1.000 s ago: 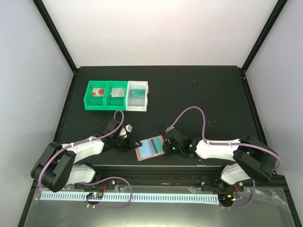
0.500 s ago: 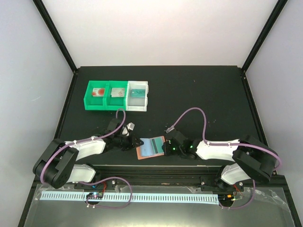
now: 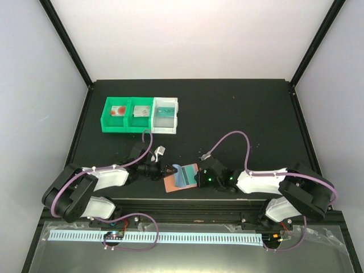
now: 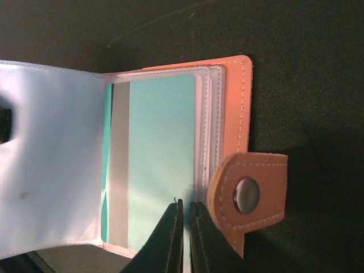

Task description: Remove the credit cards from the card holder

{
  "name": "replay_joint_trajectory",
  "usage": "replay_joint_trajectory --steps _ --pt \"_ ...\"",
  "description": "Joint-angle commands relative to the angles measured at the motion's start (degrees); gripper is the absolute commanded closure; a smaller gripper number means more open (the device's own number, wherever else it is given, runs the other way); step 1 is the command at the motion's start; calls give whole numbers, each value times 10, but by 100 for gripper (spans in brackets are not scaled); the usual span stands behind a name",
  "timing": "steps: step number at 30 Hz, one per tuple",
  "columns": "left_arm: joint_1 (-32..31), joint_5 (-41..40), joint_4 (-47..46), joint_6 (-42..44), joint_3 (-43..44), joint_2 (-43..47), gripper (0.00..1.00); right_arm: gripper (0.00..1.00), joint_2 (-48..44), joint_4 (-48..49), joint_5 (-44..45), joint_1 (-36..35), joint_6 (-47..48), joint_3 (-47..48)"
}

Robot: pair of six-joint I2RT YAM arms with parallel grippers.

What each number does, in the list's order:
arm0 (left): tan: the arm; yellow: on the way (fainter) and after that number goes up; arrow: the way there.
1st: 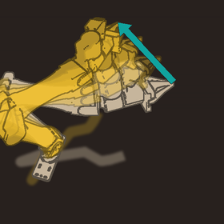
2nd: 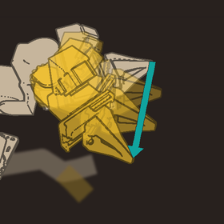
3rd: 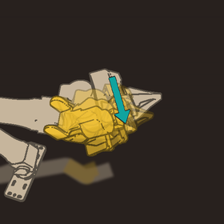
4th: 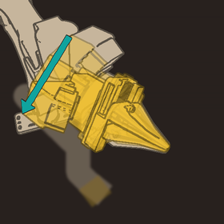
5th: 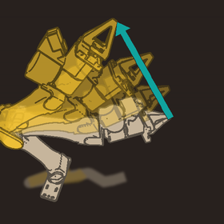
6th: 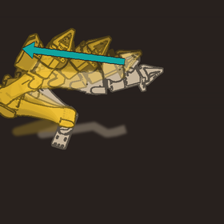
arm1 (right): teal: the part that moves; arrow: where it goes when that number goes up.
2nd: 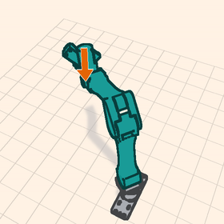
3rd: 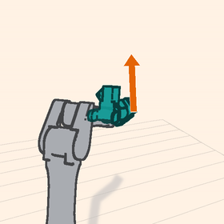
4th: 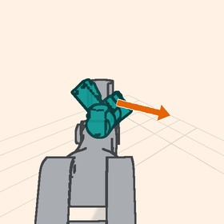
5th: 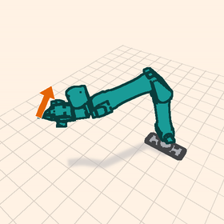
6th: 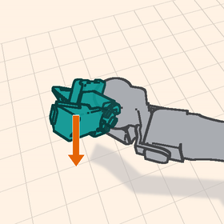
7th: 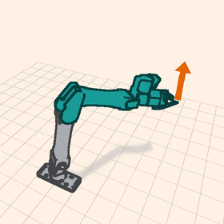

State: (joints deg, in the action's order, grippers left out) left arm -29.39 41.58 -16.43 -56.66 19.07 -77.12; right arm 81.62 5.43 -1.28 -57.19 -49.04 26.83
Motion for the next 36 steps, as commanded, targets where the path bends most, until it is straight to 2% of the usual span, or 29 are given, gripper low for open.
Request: replay_joint_trajectory --steps 1,8,15,22,28,30,36 --pt "-5 -11 57 37 31 -4 98 94 -20 10 -11 -3 -23 -17" --pt "-3 -77 203 114 79 3 93 94 -23 33 -56 -6 -55 -35" --pt "0 -141 297 141 100 68 69 91 -21 35 -59 -11 -55 -28" --pt "-1 -121 285 123 95 107 45 81 -55 -35 2 -11 -35 -16" --pt "-14 -77 208 86 75 90 45 74 -76 -83 40 -10 -18 2" --pt "-21 -69 186 76 71 74 46 70 -79 -91 46 -11 -15 7" --pt "-37 -62 144 64 72 33 52 67 -67 -116 78 -11 13 35"
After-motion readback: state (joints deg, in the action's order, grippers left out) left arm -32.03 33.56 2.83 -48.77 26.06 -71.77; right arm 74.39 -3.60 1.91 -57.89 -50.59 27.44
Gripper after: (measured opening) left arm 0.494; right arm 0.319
